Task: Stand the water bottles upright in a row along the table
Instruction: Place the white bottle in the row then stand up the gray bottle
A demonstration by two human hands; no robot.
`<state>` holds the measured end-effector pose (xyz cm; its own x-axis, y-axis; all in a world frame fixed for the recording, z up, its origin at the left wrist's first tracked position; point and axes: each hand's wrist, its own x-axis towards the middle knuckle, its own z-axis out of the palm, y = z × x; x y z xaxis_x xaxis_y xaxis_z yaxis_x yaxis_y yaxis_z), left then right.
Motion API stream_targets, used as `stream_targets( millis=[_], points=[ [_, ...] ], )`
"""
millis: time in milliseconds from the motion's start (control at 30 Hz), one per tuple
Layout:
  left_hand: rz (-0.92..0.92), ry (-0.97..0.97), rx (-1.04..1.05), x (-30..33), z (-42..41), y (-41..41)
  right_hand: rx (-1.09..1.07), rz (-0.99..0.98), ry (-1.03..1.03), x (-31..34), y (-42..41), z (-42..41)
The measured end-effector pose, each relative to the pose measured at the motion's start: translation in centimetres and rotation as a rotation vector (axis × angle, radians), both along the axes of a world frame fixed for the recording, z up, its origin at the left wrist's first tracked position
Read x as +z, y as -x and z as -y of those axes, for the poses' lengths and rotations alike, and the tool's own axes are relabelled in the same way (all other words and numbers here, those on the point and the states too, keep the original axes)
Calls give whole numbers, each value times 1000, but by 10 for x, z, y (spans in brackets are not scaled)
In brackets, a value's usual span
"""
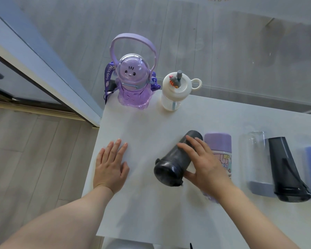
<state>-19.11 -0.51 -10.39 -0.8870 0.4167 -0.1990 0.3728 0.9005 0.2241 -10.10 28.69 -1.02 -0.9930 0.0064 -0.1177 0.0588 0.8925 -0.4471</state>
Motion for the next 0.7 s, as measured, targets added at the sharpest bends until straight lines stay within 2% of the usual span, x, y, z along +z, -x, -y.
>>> stream_targets(
  millis=[300,600,700],
  points=[
    [-3,-40,7,2,-1,0,-373,31,515,4,1,17],
    [-6,-47,9,2,0,0,-392,97,563,1,9,18],
    [-4,-50,12,1,-1,0,-465,-93,597,12,9,26]
  ],
)
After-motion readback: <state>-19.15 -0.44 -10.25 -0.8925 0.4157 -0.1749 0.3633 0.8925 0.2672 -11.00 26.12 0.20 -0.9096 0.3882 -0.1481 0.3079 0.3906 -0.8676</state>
